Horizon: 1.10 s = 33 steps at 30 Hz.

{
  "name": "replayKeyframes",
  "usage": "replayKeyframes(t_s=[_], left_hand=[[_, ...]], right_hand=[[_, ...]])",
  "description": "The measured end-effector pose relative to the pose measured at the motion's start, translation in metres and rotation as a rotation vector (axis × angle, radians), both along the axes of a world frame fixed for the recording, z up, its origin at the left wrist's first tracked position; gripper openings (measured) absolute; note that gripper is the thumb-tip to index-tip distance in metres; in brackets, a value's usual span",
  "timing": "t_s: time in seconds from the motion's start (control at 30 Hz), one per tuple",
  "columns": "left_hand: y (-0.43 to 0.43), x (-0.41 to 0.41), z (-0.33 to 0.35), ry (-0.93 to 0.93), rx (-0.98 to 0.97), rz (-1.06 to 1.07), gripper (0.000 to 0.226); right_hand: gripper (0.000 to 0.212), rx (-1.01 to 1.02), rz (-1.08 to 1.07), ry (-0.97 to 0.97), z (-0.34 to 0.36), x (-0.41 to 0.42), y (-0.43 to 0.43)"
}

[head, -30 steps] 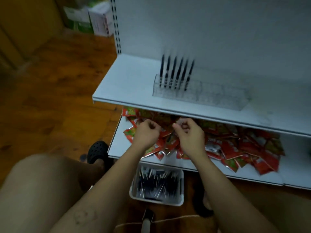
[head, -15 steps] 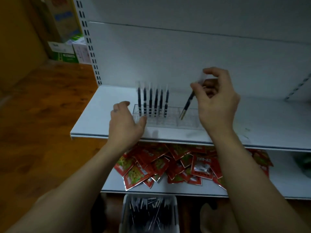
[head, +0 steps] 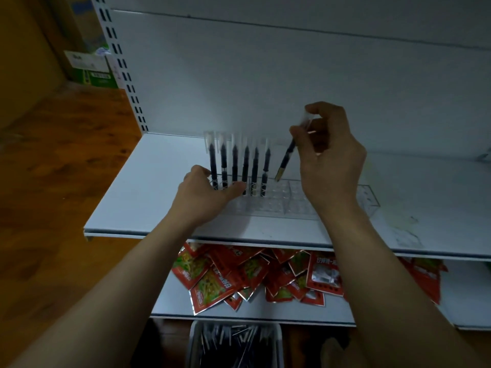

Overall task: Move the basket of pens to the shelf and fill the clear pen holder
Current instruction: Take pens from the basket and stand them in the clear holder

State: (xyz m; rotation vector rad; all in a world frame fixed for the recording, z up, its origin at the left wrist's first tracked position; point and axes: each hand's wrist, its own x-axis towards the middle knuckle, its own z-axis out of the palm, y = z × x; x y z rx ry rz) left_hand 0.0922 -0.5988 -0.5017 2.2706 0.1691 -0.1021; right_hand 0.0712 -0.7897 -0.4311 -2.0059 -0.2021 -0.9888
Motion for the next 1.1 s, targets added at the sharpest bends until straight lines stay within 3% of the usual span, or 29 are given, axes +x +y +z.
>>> replayKeyframes(t_s=[0.13, 0.23, 0.37, 0.5, 0.7, 0.8, 0.93, 1.1], left_hand=[[-0.001, -0.004, 0.005, -0.005, -0.048, -0.020, 0.084], [-0.002, -0.006, 0.005, -0.010, -0.062, -0.011, 0.086], [-0.003, -0.010, 0.004, -0.015, -0.072, 0.020, 0.097], [-0.003, -0.011, 0.003, 0.001, -0.114, 0.056, 0.087], [-0.004, -0.017, 0.009, -0.033, -0.063, 0.049, 0.104], [0.001, -0.029, 0.017, -0.101, 0.043, 0.090, 0.100], [0.009, -0.061, 0.017, -0.121, 0.109, 0.138, 0.089], [0.008, -0.108, 0.013, -0.116, 0.074, 0.046, 0.046]], right_hand=[[0.022, 0.015, -0.017, -0.001, 0.001, 0.000, -0.003], [0.021, 0.059, -0.006, 0.069, -0.005, 0.007, 0.001], [0.021, -0.094, 0.032, 0.220, -0.025, 0.005, 0.015], [0.023, -0.148, 0.003, 0.215, -0.025, -0.003, 0.007], [0.059, -0.261, 0.092, 0.408, -0.024, -0.030, -0.009], [0.071, -0.261, 0.116, 0.513, -0.023, -0.045, -0.010], [0.063, -0.253, 0.090, 0.517, -0.026, -0.067, -0.008], [0.030, -0.293, 0.075, 0.525, -0.030, -0.095, -0.001]])
